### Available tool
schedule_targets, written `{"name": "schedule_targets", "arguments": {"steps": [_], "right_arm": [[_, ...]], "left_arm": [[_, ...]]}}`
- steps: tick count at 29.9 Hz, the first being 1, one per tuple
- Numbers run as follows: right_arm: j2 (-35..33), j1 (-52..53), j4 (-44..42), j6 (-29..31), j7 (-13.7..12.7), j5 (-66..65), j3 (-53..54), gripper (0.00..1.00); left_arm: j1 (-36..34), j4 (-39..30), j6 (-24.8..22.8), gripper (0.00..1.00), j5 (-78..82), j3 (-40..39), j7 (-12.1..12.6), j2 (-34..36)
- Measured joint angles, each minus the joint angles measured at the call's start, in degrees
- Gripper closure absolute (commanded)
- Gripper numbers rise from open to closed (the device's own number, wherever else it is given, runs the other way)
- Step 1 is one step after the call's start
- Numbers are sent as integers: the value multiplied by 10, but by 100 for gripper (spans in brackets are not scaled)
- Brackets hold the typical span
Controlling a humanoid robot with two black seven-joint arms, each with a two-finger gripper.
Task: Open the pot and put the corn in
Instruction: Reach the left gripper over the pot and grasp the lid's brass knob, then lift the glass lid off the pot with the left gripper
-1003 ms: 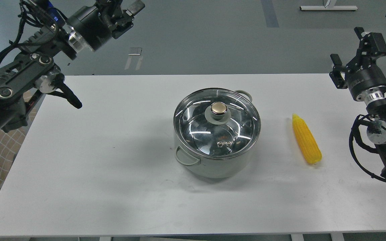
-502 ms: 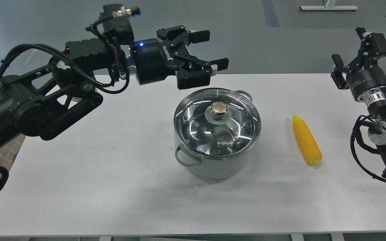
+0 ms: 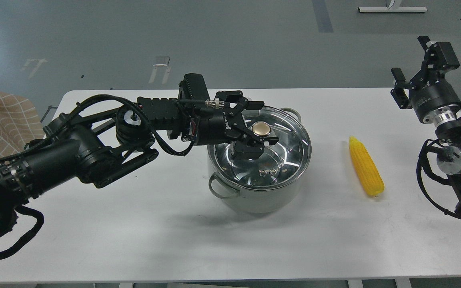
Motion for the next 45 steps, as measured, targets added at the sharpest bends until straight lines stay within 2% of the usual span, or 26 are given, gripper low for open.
{"name": "schedule_targets", "arguments": {"steps": [4, 12, 13, 17, 18, 19, 21, 24, 32, 37, 45], "right_arm": [[0, 0, 1, 0, 0, 0, -1, 0], [0, -1, 1, 0, 0, -1, -3, 0], [0, -1, 2, 0, 0, 0, -7, 0], [0, -2, 5, 0, 0, -1, -24, 0], [0, -2, 5, 0, 0, -1, -25, 0], [0, -2, 5, 0, 0, 0, -26, 0], [0, -3, 5, 0, 0, 0, -27, 0], [0, -3, 5, 0, 0, 0, -27, 0], [0, -3, 6, 0, 0, 0, -27, 0], [0, -3, 7, 0, 0, 0, -27, 0], [-11, -7, 11, 1, 0, 0, -27, 0]], "left_arm": [[15, 17, 1, 9, 0, 1, 0, -10], [31, 21, 1, 31, 0, -2, 0, -11], [32, 21, 1, 38, 0, -3, 0, -11], [32, 21, 2, 50, 0, -6, 0, -11], [32, 21, 2, 59, 0, -6, 0, -11], [32, 21, 3, 64, 0, -7, 0, -11], [32, 21, 9, 68, 0, -7, 0, -11], [32, 21, 19, 93, 0, -7, 0, -11], [18, 11, 27, 91, -1, -10, -1, -3], [-28, -11, 27, 90, -52, -14, -1, 44], [-51, -97, 32, 90, -136, -11, 0, 261]]}}
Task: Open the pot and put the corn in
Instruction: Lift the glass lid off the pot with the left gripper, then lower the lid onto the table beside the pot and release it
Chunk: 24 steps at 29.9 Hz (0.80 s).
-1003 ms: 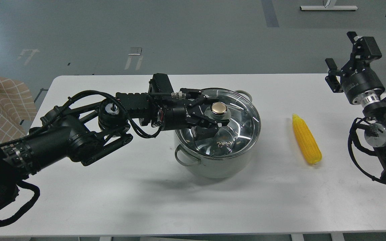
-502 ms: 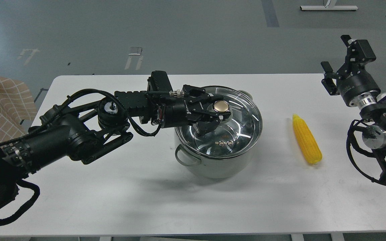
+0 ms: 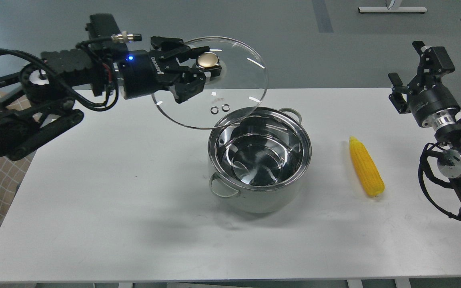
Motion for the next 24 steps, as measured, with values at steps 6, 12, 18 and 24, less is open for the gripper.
{"name": "schedule_targets", "arguments": {"steps": [6, 12, 18, 24], "right_arm": [[-1, -1, -1, 0, 0, 0, 0, 0], [-1, -4, 0, 0, 2, 0, 0, 0], [-1, -7, 0, 0, 2, 0, -1, 0], [1, -9, 0, 0, 2, 0, -1, 0]], "left_arm": [[66, -11, 63, 89, -22, 7, 0, 126], [195, 1, 166, 88, -30, 11, 0, 181], [299, 68, 253, 87, -47, 10, 0, 176], [341, 166, 259, 86, -73, 10, 0, 105]]}}
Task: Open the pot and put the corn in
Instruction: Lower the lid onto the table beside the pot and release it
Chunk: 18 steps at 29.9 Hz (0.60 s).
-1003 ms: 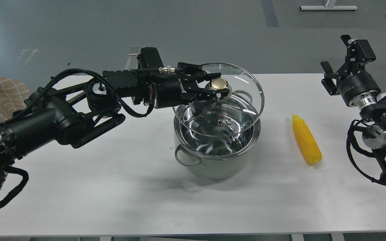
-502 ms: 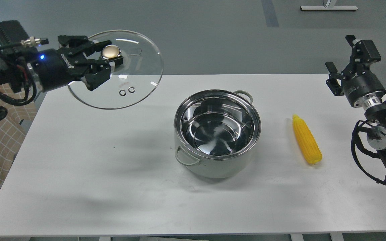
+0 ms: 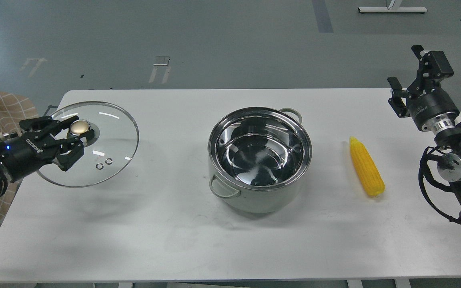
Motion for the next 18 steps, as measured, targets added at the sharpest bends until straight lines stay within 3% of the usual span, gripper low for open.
{"name": "schedule_targets", "arguments": {"steps": [8, 18], "right_arm": [[0, 0, 0, 0, 0, 0, -1, 0], [-1, -4, 0, 0, 0, 0, -1, 0]], "left_arm": [[17, 75, 0, 81, -17, 2, 0, -72], [18, 148, 0, 61, -32, -2, 0, -144]]}}
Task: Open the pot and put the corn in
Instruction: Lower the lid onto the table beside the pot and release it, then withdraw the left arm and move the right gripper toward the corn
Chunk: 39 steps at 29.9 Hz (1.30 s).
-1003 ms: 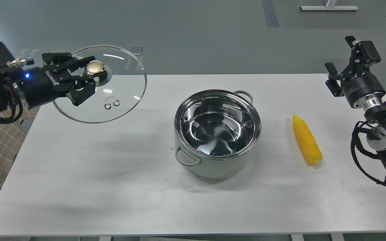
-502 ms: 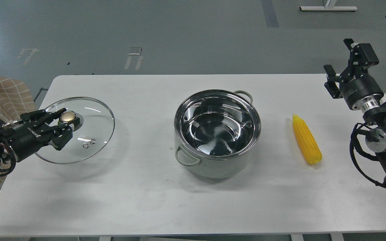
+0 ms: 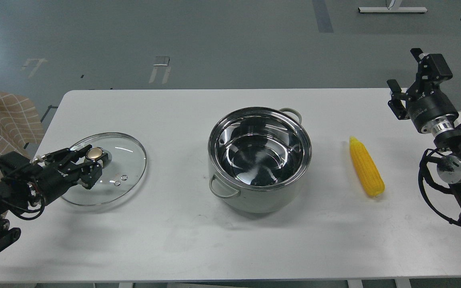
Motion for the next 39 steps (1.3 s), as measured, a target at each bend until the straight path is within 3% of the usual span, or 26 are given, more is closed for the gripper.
{"name": "schedule_targets", "arguments": {"steps": [2, 5, 9, 23, 30, 33, 39], "right_arm": [[0, 0, 0, 0, 0, 0, 0, 0], [0, 0, 0, 0, 0, 0, 0, 0], [0, 0, 0, 0, 0, 0, 0, 0], [0, -1, 2, 0, 0, 0, -1, 0], [-20, -9, 15, 4, 0, -9, -13, 0], [-50, -2, 27, 4, 0, -51, -55, 0], [-126, 21, 89, -1, 0, -222, -130, 0]], "left_arm": [[0, 8, 0, 56, -9, 1, 0, -7], [-2, 11, 0, 37, -21, 2, 0, -12], [-5, 12, 0, 28, -25, 2, 0, -12], [-21, 4, 0, 25, -50, -3, 0, -3], [-136, -45, -2, 24, -227, -7, 0, 47], [-215, -54, -91, 22, -355, -8, 0, 65], [-314, -53, -368, 17, -608, -12, 0, 80]]}}
